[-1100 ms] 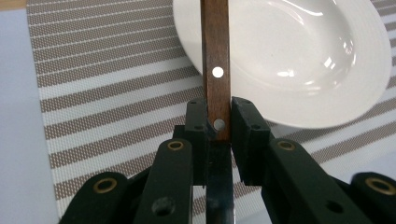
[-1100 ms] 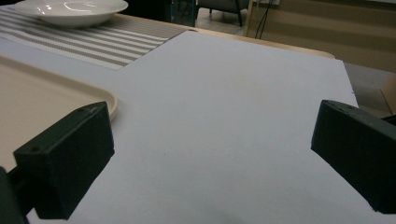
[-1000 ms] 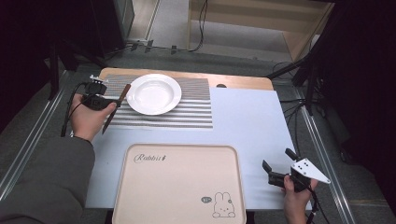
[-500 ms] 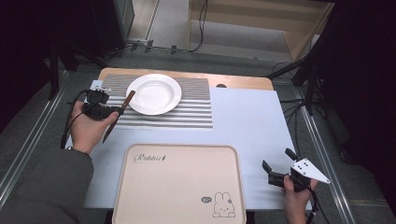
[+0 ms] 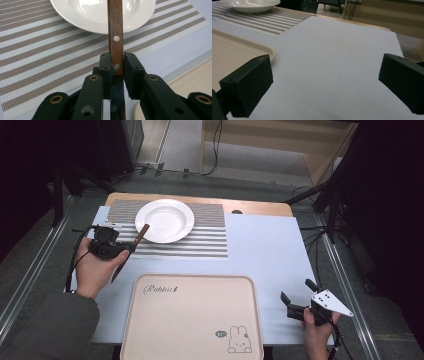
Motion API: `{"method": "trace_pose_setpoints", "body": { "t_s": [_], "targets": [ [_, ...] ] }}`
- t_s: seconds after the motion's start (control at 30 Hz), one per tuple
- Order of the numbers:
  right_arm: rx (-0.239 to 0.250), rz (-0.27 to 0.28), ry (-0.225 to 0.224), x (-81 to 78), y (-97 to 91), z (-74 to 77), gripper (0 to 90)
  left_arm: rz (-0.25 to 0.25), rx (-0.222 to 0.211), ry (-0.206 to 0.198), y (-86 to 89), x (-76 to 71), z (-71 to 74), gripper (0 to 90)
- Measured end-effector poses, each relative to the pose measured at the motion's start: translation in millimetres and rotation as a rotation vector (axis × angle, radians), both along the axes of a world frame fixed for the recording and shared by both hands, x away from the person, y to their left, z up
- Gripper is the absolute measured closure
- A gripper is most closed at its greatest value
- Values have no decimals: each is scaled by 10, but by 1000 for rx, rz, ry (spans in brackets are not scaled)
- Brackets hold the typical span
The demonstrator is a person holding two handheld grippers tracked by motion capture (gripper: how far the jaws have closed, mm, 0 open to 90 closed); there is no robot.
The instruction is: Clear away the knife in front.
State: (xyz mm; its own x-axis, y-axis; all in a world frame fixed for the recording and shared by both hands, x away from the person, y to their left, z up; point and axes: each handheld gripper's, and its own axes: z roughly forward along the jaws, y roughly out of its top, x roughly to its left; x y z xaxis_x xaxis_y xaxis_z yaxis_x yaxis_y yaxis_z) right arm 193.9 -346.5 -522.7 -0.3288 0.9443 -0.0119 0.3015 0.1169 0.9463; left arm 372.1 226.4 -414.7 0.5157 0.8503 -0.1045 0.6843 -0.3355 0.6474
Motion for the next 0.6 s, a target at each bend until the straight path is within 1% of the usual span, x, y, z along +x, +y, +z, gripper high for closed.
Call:
{"method": "trace_pose_setpoints", "body": {
  "t_s": [0.03,0.07,0.2,0.23,0.3,0.33,0.37,0.47,0.5,0.53,0.6],
  "targets": [
    [1,0,1,0,0,0,0,-7,-8,-5,-17,-51,8,771],
    [1,0,1,0,0,0,0,-7,-8,-5,-17,-51,8,771],
    [-2,1,0,0,1,0,0,-26,-12,-6,-59,-155,12,771],
    [-3,1,0,0,1,0,0,-37,-18,-7,-86,-207,9,771],
    [-3,1,0,0,0,0,0,-42,-20,-6,-98,-234,10,771],
    [-3,1,0,0,1,0,0,-51,-23,-7,-116,-287,13,771],
    [-3,1,0,-1,1,0,0,-51,-23,-7,-116,-287,13,771],
    [-3,1,0,0,2,0,0,-60,-35,-10,-144,-367,17,771],
    [-3,1,0,0,2,0,0,-66,-33,-12,-153,-394,20,771],
    [-3,1,-1,-1,2,0,0,-69,-42,-12,-170,-445,21,771],
    [-2,1,-1,0,1,0,0,-74,-43,-12,-175,-469,24,771]
  ]
}}
